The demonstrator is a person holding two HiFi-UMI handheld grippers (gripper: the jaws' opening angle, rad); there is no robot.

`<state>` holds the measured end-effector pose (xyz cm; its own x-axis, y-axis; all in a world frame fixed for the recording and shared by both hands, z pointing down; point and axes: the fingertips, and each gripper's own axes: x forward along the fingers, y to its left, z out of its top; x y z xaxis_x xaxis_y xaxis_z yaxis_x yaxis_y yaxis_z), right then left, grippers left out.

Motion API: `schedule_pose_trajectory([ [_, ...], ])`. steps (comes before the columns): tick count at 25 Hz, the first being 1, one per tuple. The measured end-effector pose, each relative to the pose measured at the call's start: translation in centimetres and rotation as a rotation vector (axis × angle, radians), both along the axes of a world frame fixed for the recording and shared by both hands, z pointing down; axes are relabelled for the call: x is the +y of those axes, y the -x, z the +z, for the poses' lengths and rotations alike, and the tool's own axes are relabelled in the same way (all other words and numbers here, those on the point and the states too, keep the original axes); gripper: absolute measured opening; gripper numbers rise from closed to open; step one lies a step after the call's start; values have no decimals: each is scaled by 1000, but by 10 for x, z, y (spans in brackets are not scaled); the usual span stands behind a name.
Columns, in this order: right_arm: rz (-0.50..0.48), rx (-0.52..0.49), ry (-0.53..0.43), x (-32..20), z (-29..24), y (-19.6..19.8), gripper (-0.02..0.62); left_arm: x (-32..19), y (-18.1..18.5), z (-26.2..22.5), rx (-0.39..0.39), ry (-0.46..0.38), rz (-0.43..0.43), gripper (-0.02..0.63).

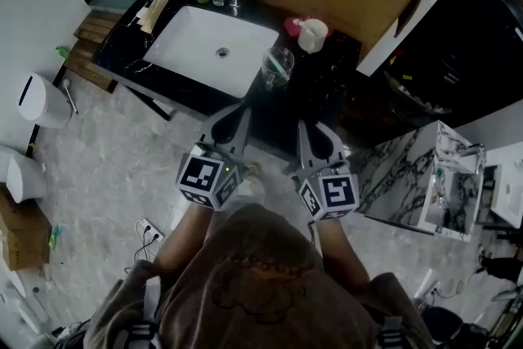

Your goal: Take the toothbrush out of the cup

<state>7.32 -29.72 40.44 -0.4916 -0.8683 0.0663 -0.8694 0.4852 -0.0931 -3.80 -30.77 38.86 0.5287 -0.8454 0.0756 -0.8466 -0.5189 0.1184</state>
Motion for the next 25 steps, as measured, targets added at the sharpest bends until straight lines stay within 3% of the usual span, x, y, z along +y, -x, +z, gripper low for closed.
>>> schedule_pose_trajectory([
  [5,-3,6,17,-23,5,-4,5,-33,-1,5,-8,6,-15,-2],
  [13,-10,5,35,-54,9,-1,5,-68,-10,14,15,60,41,8],
  [14,-7,4,38,-57,10,-1,5,-73,-10,16,22,71,43,26],
  [16,0,3,50,-64,10,-2,5,-84,-11,19,44,96,43,194],
  [18,5,6,57,-71,11,-1,5,-96,-11,23,56,106,36,256],
  [25,12,19,58,-93,14,-2,5,-134,-11,47,64,176,35,262],
])
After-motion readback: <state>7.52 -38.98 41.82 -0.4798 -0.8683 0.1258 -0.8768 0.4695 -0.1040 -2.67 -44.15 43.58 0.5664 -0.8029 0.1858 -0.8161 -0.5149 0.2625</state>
